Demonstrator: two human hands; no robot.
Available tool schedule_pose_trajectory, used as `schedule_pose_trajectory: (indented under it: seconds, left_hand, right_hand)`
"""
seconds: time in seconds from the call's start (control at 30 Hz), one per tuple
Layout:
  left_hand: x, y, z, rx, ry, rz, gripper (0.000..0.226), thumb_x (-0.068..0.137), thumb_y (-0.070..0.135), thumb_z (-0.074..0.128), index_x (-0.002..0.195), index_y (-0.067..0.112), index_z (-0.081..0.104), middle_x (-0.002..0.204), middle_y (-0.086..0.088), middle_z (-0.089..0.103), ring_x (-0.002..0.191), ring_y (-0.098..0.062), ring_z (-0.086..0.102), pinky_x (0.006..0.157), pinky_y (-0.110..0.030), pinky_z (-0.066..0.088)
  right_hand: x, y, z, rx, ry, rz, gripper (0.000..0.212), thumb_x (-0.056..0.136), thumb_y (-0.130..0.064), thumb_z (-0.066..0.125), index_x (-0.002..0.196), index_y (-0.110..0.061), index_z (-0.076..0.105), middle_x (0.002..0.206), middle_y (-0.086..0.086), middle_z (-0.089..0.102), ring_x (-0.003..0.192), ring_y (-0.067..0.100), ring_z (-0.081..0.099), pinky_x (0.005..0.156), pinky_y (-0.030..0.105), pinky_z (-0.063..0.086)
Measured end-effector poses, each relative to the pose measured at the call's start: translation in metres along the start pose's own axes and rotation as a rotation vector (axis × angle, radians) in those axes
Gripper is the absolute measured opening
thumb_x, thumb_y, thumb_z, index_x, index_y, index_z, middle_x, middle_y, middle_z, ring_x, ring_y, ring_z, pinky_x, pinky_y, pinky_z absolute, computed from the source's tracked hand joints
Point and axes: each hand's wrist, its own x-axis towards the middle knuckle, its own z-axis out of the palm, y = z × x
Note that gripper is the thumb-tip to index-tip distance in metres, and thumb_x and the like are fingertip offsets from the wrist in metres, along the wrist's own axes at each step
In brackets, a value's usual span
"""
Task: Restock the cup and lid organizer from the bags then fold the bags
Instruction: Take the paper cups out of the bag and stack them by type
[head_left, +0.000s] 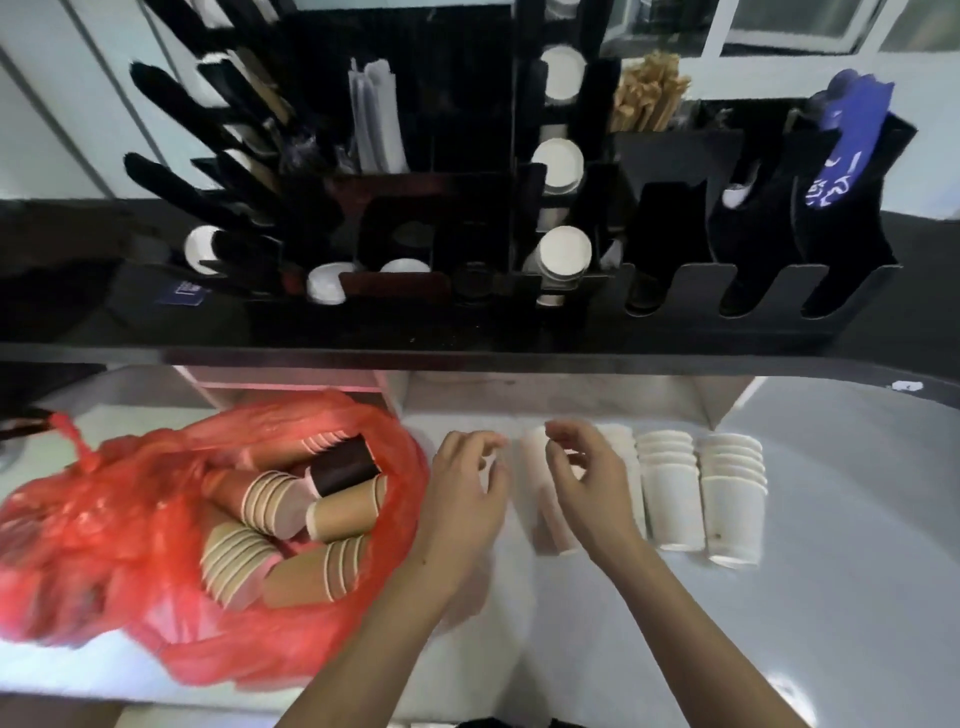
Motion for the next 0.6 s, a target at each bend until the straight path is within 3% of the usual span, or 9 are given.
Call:
schedule_pose_trajectory:
  seconds: [0.3, 0.5, 0.6]
  left_hand:
    - [-0.014, -0.104, -0.13, 0.079, 0.192, -0.041, 0.014, 0.094, 0.014, 0.062, 0.102, 0.022, 0.07, 0.101, 0.004, 0.06, 0.09, -0.011, 0.061, 0.087, -0.035, 0.05]
    - [-0.026, -0.176, -0.194, 0.18, 0.099, -0.08, 0.012, 0.094, 0.015, 0.062, 0.1, 0.023, 0.069, 0.1, 0.01, 0.059, 0.093, -0.01, 0.059, 0.08, -0.029, 0.045]
    - [-0.026, -0.209, -0.218, 0.26, 0.026, -0.082, 0.015, 0.091, 0.012, 0.064, 0.103, 0.019, 0.07, 0.098, 0.005, 0.059, 0.092, -0.018, 0.06, 0.077, -0.031, 0.043]
  right_hand:
    - [-0.032, -0.068, 0.145, -0.05, -0.267, -0.265, 0.022, 0.094, -0.003, 0.065, 0.107, -0.018, 0.075, 0.105, -0.011, 0.071, 0.102, 0.008, 0.066, 0.088, 0.017, 0.051]
    - [-0.046, -0.066, 0.212, -0.15, -0.34, -0.244, 0.022, 0.093, -0.008, 0.069, 0.106, -0.025, 0.075, 0.106, -0.017, 0.07, 0.104, -0.001, 0.064, 0.089, 0.009, 0.044]
    - [-0.051, -0.064, 0.234, -0.181, -0.398, -0.186, 0.022, 0.093, -0.012, 0.07, 0.109, -0.027, 0.074, 0.108, -0.02, 0.068, 0.106, -0.001, 0.063, 0.089, 0.015, 0.047]
